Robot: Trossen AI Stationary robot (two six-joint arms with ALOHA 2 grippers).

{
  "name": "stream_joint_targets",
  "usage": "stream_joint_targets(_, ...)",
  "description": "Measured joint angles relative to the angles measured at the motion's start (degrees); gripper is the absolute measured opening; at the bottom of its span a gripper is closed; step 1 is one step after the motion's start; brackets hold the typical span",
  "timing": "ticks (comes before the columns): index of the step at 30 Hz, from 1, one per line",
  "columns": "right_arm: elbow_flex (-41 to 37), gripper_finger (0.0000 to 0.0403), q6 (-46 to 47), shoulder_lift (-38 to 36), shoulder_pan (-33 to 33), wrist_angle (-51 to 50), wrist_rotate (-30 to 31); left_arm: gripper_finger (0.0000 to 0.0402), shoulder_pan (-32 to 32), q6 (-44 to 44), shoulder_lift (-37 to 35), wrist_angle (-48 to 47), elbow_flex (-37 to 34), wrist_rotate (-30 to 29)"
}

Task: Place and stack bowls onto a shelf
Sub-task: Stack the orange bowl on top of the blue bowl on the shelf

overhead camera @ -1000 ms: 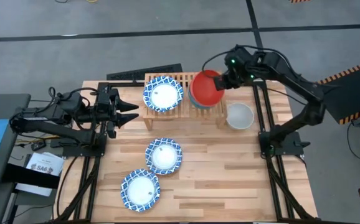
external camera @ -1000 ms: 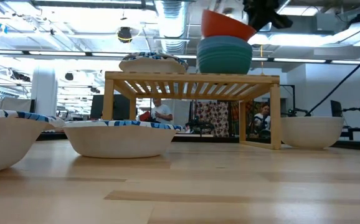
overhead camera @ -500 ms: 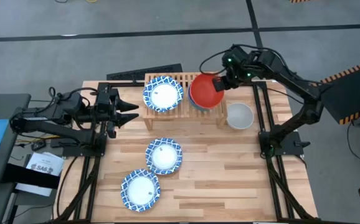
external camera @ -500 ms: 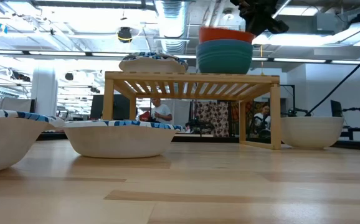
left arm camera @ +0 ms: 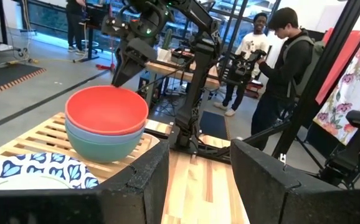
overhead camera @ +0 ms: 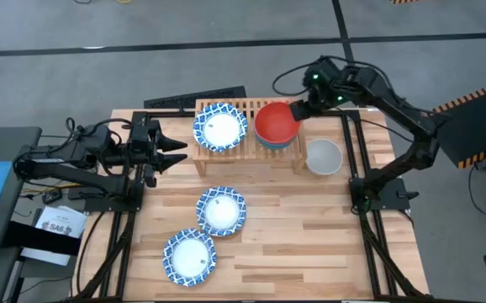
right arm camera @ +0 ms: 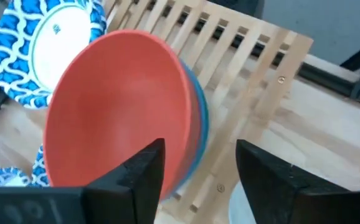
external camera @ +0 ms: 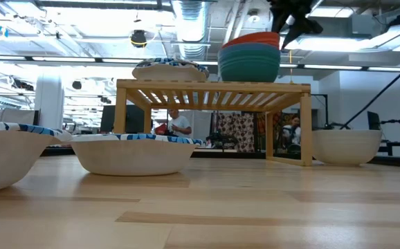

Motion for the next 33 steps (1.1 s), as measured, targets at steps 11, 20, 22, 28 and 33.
stream_joint_targets(11, -3.8, 0.0198, -6.6, -11.0, 3.9, -0.3, 8.6, 0.0155, 0.0, -0.1, 0.0, 0.0, 0.0, 0.0)
stream_joint_targets(20, -31.7, 0.0018, -1.6, -26.9, 11.0, 31.9, 11.9, 0.0155, 0.0, 0.1, 0.0, 0.0, 0.0, -2.0)
stream_joint_targets(22, -35.6, 0.0023, -2.2, -28.2, 11.0, 40.6, 12.8, 0.0155, 0.0, 0.1, 0.0, 0.0, 0.0, -2.0)
stream_joint_targets(28, -40.0, 0.0016, -4.8, -26.9, 10.2, 49.5, 18.3, 0.0155, 0.0, 0.0, 0.0, 0.0, 0.0, -2.2)
stream_joint_targets(33, -40.1, 0.0016, -6.3, -24.7, 9.1, 48.8, 18.5, 0.0155, 0.0, 0.0, 0.0, 0.0, 0.0, -2.2)
